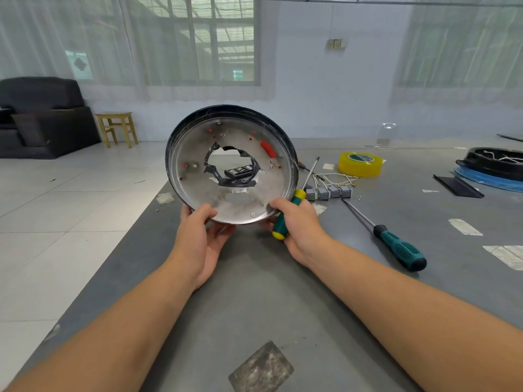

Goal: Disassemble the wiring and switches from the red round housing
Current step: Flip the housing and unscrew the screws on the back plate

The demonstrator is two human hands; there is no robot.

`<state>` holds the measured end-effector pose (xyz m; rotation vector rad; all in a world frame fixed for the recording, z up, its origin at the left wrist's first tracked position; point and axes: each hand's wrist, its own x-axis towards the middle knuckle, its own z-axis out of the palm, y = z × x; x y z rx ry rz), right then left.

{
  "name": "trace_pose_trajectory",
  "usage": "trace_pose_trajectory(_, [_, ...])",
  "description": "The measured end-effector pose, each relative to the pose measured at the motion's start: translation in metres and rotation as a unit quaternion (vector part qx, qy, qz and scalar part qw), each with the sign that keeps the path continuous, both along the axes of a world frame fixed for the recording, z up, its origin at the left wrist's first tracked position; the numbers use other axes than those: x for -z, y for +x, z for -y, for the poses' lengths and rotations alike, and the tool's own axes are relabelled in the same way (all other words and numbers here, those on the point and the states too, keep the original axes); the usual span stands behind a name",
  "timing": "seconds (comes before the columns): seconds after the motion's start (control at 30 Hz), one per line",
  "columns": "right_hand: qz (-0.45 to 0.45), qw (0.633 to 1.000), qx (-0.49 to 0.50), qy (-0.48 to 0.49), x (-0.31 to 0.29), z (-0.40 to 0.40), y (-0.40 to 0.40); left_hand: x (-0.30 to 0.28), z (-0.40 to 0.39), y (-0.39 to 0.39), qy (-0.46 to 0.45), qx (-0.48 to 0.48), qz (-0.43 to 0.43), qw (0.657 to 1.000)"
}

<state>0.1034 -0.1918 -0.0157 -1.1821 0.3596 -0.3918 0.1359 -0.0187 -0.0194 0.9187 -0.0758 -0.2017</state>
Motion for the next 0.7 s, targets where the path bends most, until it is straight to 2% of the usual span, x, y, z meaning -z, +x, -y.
trace_pose_trajectory(0.07, [0.011,1.000,0.011,0.018,0.000,-0.005,0.001,0.000,0.008,-0.005,-0.019,0.013,-0.013,1.000])
trace_pose_trajectory(0.17, [0.037,0.998,0.024,0.041,0.002,-0.017,0.003,0.001,0.018,-0.012,0.000,0.048,-0.038,0.998])
trace_pose_trajectory(0.27, [0.049,0.998,0.015,0.019,0.005,-0.022,0.002,0.001,0.016,-0.011,0.005,0.046,-0.062,0.997])
trace_pose_trajectory(0.4, [0.021,1.000,-0.010,-0.007,0.006,-0.021,0.003,-0.001,0.006,-0.003,-0.016,0.051,-0.091,0.994])
trace_pose_trajectory(0.57, [0.019,0.998,-0.021,0.060,0.002,-0.004,-0.004,0.000,0.003,0.002,-0.020,0.021,-0.074,0.997])
trace_pose_trajectory(0.7, [0.041,0.997,-0.031,-0.061,0.000,0.015,-0.024,0.001,-0.003,0.010,-0.016,0.000,-0.054,0.998])
